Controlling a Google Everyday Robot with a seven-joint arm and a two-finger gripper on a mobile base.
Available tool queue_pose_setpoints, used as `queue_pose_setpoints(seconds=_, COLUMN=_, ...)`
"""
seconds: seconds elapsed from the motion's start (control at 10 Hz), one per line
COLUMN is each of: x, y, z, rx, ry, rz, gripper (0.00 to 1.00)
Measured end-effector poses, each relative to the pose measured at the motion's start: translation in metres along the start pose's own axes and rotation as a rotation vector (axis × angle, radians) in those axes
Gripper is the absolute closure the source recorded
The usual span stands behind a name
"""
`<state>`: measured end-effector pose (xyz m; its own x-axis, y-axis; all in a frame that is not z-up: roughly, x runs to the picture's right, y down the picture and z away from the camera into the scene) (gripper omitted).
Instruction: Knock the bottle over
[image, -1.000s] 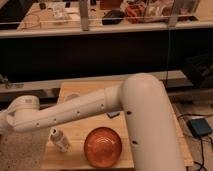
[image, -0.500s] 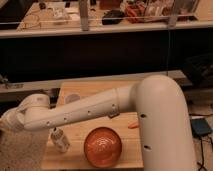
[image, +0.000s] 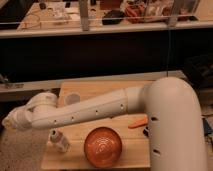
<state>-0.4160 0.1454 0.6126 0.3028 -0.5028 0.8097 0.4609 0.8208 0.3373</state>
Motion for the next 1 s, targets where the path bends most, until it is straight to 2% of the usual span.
queue_pose_setpoints(seconds=0.2, x=0.012, y=0.021, z=-0.012, rx=-0.039, ry=0.01, rz=0.035, gripper=0.99)
queue_pose_setpoints(seconds=0.5, x=0.04, y=0.059, z=-0.057, rx=-0.131, ry=0.037, rz=0.097, gripper=0.99)
queue_pose_setpoints(seconds=0.7, x=0.066, y=0.08, z=-0.092, rx=-0.2, ry=0.086, rz=0.154, gripper=0.99)
queue_pose_setpoints(seconds=1.0, x=0.095, y=0.107, z=-0.121, rx=-0.354, ry=0.184, rz=0.236, gripper=0.99)
